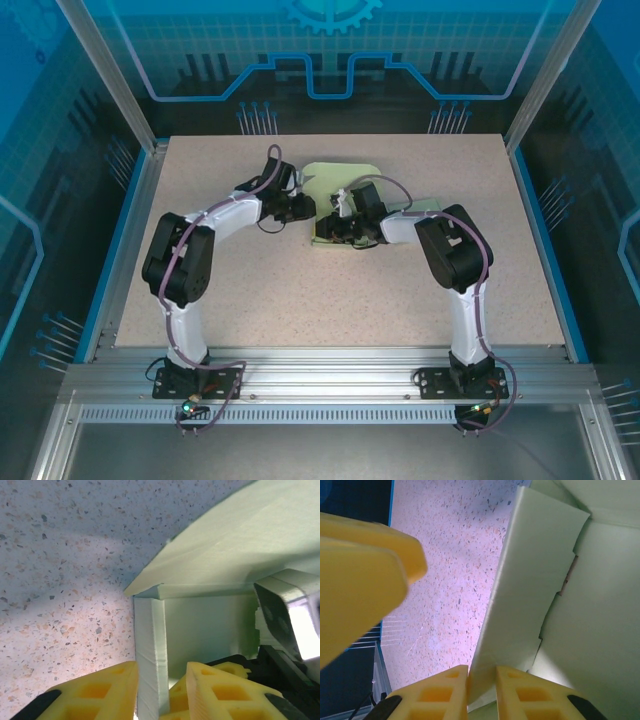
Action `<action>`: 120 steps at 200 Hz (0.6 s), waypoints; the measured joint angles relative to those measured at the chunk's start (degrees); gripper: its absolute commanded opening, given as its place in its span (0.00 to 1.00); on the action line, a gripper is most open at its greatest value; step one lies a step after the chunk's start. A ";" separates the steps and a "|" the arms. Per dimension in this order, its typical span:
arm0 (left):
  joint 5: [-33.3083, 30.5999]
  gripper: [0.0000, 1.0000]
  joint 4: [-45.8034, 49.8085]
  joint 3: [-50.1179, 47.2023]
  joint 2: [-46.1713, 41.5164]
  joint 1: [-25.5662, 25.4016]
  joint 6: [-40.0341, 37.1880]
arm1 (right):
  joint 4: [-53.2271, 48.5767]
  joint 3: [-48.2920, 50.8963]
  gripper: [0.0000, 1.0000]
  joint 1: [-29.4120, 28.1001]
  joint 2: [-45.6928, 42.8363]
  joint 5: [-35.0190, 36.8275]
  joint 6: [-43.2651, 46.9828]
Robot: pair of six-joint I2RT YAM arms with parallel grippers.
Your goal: Fold the paper box
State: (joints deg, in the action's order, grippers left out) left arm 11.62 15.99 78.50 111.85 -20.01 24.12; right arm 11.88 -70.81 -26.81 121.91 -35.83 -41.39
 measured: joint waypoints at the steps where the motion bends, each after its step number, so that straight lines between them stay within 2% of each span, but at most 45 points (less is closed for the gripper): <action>1: 0.02 0.31 0.00 0.00 0.07 0.00 0.00 | -0.02 0.00 0.21 0.00 0.00 0.00 0.00; 93: 2.27 0.27 0.83 2.47 5.38 -0.09 -0.48 | 0.28 0.33 0.22 0.37 0.00 -0.31 -0.02; 120: 2.36 0.24 1.09 2.80 5.60 -0.17 -0.50 | -0.33 0.31 0.36 0.37 0.00 0.61 0.02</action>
State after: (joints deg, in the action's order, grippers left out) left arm 13.98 17.08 81.30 117.45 -20.18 23.62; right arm 11.55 -70.50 -26.44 121.91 -35.22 -41.36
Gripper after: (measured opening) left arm 0.247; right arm 0.293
